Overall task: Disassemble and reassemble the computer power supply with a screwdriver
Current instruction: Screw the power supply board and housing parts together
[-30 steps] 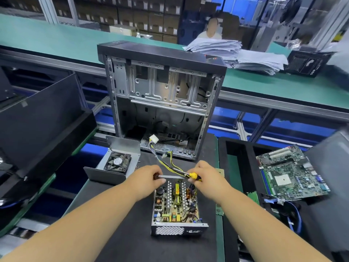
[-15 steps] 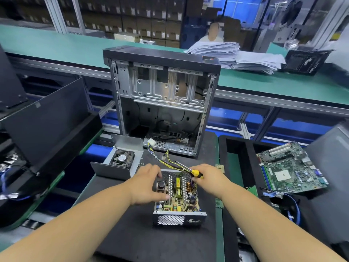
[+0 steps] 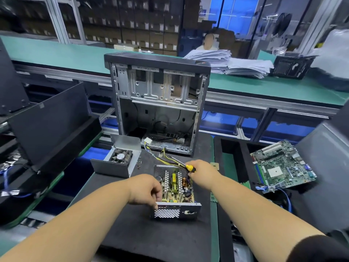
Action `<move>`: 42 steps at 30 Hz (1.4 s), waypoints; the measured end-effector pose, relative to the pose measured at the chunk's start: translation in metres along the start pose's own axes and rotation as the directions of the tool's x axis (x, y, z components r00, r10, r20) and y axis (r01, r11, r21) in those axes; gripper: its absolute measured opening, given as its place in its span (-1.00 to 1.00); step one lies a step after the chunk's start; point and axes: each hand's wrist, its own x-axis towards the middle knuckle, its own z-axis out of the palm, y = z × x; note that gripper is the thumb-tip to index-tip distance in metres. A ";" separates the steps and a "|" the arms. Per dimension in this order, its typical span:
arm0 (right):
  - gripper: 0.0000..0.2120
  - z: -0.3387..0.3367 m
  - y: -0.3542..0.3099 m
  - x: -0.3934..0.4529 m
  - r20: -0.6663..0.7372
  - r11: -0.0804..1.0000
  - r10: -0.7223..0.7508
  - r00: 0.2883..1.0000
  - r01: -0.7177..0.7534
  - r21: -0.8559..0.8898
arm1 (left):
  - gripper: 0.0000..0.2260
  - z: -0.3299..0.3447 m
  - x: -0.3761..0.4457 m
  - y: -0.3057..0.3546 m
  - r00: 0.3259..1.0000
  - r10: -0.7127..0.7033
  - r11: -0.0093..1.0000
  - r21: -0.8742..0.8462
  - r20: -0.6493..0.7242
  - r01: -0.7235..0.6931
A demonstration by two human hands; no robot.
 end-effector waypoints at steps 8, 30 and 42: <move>-0.84 -0.007 0.008 -0.004 0.073 0.999 0.034 0.997 -0.035 0.013 | -0.86 -0.031 -0.009 0.003 0.996 0.087 0.936 -0.343 -0.009 -0.085; -0.78 -0.032 0.032 -0.022 0.115 0.880 0.312 0.943 -0.333 0.340 | -0.83 -0.086 0.070 0.011 0.991 -0.129 0.975 -0.180 0.033 0.133; -0.73 -0.055 0.004 -0.046 0.177 0.652 0.412 0.894 -0.425 0.629 | -0.56 -0.067 0.106 0.055 0.998 0.060 0.993 -0.102 0.028 -0.056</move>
